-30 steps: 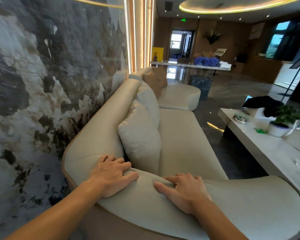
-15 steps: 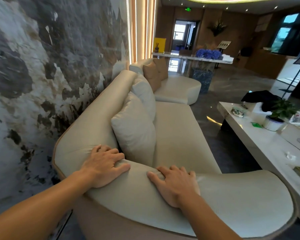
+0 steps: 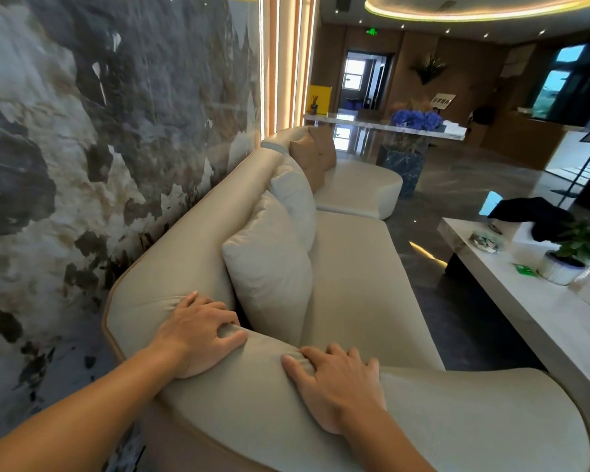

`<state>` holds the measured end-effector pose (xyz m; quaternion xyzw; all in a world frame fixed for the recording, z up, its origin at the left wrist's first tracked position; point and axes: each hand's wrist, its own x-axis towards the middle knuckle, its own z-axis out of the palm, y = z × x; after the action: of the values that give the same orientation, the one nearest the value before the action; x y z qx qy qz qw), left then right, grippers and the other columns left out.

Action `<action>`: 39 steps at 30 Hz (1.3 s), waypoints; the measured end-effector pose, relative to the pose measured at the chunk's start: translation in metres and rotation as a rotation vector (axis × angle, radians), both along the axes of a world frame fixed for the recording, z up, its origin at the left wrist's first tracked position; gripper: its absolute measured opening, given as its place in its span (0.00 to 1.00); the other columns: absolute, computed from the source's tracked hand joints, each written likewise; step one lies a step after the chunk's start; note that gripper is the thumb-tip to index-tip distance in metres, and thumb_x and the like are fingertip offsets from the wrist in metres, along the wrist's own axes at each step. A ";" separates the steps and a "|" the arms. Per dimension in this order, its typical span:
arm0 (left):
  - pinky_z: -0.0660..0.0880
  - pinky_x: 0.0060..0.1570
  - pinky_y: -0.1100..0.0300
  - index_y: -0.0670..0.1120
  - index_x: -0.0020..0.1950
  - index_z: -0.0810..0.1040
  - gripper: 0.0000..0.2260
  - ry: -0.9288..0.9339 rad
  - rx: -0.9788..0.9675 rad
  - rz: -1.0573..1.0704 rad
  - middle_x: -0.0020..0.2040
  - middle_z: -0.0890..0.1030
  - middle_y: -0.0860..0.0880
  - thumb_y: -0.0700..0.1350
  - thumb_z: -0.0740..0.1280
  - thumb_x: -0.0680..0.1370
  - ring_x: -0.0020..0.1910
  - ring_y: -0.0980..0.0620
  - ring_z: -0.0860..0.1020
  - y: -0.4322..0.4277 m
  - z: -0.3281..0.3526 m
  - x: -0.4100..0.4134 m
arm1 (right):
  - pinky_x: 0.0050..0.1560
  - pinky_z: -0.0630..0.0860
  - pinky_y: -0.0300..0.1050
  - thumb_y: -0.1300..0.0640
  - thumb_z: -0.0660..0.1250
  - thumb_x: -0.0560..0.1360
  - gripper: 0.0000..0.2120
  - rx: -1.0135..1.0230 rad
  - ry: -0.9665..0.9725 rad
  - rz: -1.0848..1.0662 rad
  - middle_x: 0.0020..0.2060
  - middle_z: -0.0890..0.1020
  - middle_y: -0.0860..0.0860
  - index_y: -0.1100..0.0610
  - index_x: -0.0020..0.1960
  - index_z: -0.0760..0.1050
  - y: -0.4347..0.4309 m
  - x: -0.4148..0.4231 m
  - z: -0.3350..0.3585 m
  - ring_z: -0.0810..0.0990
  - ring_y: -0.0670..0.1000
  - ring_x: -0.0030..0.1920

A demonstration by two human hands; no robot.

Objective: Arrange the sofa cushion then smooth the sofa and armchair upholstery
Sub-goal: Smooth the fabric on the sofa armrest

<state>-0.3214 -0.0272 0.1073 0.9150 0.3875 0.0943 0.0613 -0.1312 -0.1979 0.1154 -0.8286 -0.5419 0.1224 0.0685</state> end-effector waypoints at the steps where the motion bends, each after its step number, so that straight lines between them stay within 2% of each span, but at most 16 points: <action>1: 0.53 0.72 0.53 0.65 0.45 0.75 0.17 -0.001 0.000 0.003 0.51 0.78 0.63 0.69 0.50 0.72 0.60 0.57 0.70 0.008 0.000 -0.001 | 0.61 0.62 0.61 0.25 0.37 0.68 0.38 -0.002 0.000 -0.004 0.60 0.76 0.49 0.38 0.67 0.69 0.008 -0.002 0.001 0.70 0.56 0.62; 7: 0.52 0.74 0.52 0.66 0.43 0.77 0.18 -0.006 -0.004 0.001 0.54 0.80 0.63 0.70 0.50 0.70 0.61 0.58 0.71 0.050 -0.001 -0.005 | 0.61 0.62 0.62 0.26 0.38 0.70 0.37 0.013 0.013 -0.028 0.60 0.76 0.50 0.39 0.66 0.71 0.046 -0.011 0.001 0.70 0.58 0.63; 13: 0.58 0.70 0.52 0.65 0.44 0.78 0.21 0.040 0.011 -0.011 0.55 0.81 0.61 0.69 0.49 0.69 0.59 0.56 0.73 0.079 0.004 -0.007 | 0.60 0.61 0.62 0.26 0.41 0.71 0.36 0.036 0.012 -0.057 0.61 0.77 0.52 0.41 0.66 0.74 0.075 -0.017 0.000 0.70 0.59 0.63; 16: 0.62 0.67 0.52 0.63 0.49 0.81 0.28 0.137 0.064 0.011 0.58 0.82 0.59 0.69 0.45 0.68 0.61 0.54 0.74 0.090 0.007 -0.005 | 0.59 0.61 0.62 0.27 0.42 0.71 0.36 0.043 -0.005 -0.055 0.60 0.78 0.53 0.42 0.64 0.76 0.090 -0.017 -0.004 0.71 0.60 0.62; 18: 0.67 0.63 0.51 0.64 0.56 0.80 0.30 0.269 0.165 0.077 0.62 0.80 0.57 0.69 0.42 0.71 0.62 0.52 0.74 0.088 0.011 -0.006 | 0.60 0.60 0.63 0.28 0.42 0.72 0.35 0.055 0.000 -0.062 0.61 0.77 0.54 0.42 0.64 0.76 0.093 -0.017 -0.004 0.71 0.61 0.63; 20: 0.70 0.57 0.50 0.64 0.59 0.78 0.25 0.342 0.263 0.208 0.65 0.76 0.53 0.66 0.44 0.76 0.62 0.47 0.71 0.073 0.013 -0.002 | 0.61 0.60 0.63 0.30 0.43 0.74 0.32 0.077 -0.015 -0.073 0.61 0.76 0.55 0.44 0.63 0.76 0.088 -0.018 -0.001 0.71 0.61 0.63; 21: 0.70 0.57 0.48 0.63 0.59 0.77 0.22 0.322 0.262 0.262 0.65 0.74 0.50 0.63 0.46 0.79 0.62 0.45 0.69 0.064 0.013 -0.002 | 0.61 0.61 0.64 0.32 0.43 0.76 0.31 0.087 -0.030 -0.084 0.62 0.75 0.55 0.44 0.63 0.76 0.084 -0.021 0.001 0.70 0.61 0.64; 23: 0.66 0.63 0.44 0.60 0.66 0.74 0.20 0.225 0.105 0.340 0.68 0.71 0.46 0.59 0.47 0.82 0.65 0.42 0.66 0.044 0.008 -0.006 | 0.64 0.59 0.66 0.35 0.43 0.78 0.28 0.073 -0.074 -0.114 0.64 0.73 0.56 0.45 0.65 0.73 0.069 -0.029 0.004 0.67 0.61 0.65; 24: 0.62 0.68 0.44 0.59 0.71 0.69 0.21 0.180 -0.011 0.354 0.73 0.68 0.46 0.58 0.46 0.82 0.69 0.41 0.63 0.036 0.006 -0.011 | 0.67 0.56 0.67 0.35 0.42 0.78 0.28 0.045 -0.085 -0.128 0.68 0.71 0.57 0.44 0.69 0.70 0.058 -0.031 0.004 0.65 0.61 0.68; 26: 0.53 0.73 0.43 0.60 0.78 0.58 0.23 0.207 -0.209 0.359 0.80 0.56 0.48 0.59 0.45 0.83 0.76 0.41 0.54 0.021 0.012 -0.023 | 0.73 0.44 0.67 0.34 0.40 0.78 0.31 -0.028 -0.067 -0.117 0.78 0.59 0.58 0.42 0.78 0.55 0.028 -0.034 0.002 0.54 0.62 0.76; 28: 0.54 0.74 0.43 0.58 0.80 0.52 0.25 0.305 -0.318 0.315 0.81 0.52 0.47 0.60 0.46 0.83 0.77 0.39 0.52 0.001 0.028 -0.031 | 0.75 0.36 0.64 0.34 0.40 0.79 0.31 -0.069 -0.047 -0.057 0.81 0.47 0.53 0.41 0.80 0.44 -0.011 -0.033 0.005 0.42 0.60 0.79; 30: 0.61 0.71 0.45 0.55 0.79 0.57 0.25 0.395 -0.345 0.222 0.79 0.58 0.46 0.59 0.51 0.83 0.75 0.40 0.59 -0.031 0.051 -0.028 | 0.77 0.43 0.60 0.38 0.46 0.81 0.29 -0.132 -0.043 0.017 0.81 0.48 0.51 0.42 0.80 0.46 -0.045 -0.028 0.021 0.43 0.58 0.80; 32: 0.69 0.65 0.49 0.53 0.75 0.67 0.21 0.412 -0.412 0.129 0.74 0.69 0.47 0.57 0.55 0.83 0.69 0.43 0.69 -0.078 0.074 -0.020 | 0.74 0.59 0.58 0.44 0.56 0.80 0.27 -0.258 0.002 0.026 0.79 0.60 0.53 0.45 0.78 0.57 -0.074 -0.024 0.051 0.57 0.59 0.77; 34: 0.74 0.52 0.52 0.52 0.68 0.75 0.18 0.403 -0.365 0.094 0.62 0.78 0.48 0.55 0.56 0.82 0.57 0.45 0.77 -0.130 0.093 -0.010 | 0.67 0.71 0.56 0.48 0.60 0.78 0.22 -0.321 0.053 -0.048 0.70 0.73 0.56 0.50 0.71 0.71 -0.105 -0.019 0.083 0.72 0.60 0.68; 36: 0.73 0.44 0.54 0.49 0.61 0.77 0.17 0.420 -0.216 0.092 0.54 0.79 0.47 0.56 0.56 0.81 0.50 0.46 0.77 -0.184 0.125 -0.002 | 0.63 0.74 0.55 0.49 0.61 0.76 0.19 -0.321 0.051 -0.100 0.64 0.78 0.58 0.55 0.64 0.77 -0.142 -0.015 0.116 0.76 0.61 0.62; 39: 0.71 0.43 0.55 0.48 0.61 0.76 0.19 0.418 -0.126 0.080 0.55 0.79 0.46 0.58 0.58 0.80 0.51 0.45 0.78 -0.262 0.183 0.005 | 0.63 0.74 0.56 0.50 0.63 0.76 0.19 -0.325 0.006 -0.157 0.64 0.77 0.58 0.56 0.63 0.76 -0.206 -0.024 0.171 0.76 0.61 0.63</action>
<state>-0.3168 -0.2889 0.2903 0.8930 0.4328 -0.1193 0.0328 -0.1554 -0.4043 0.2860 -0.8683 -0.4484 0.2050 -0.0552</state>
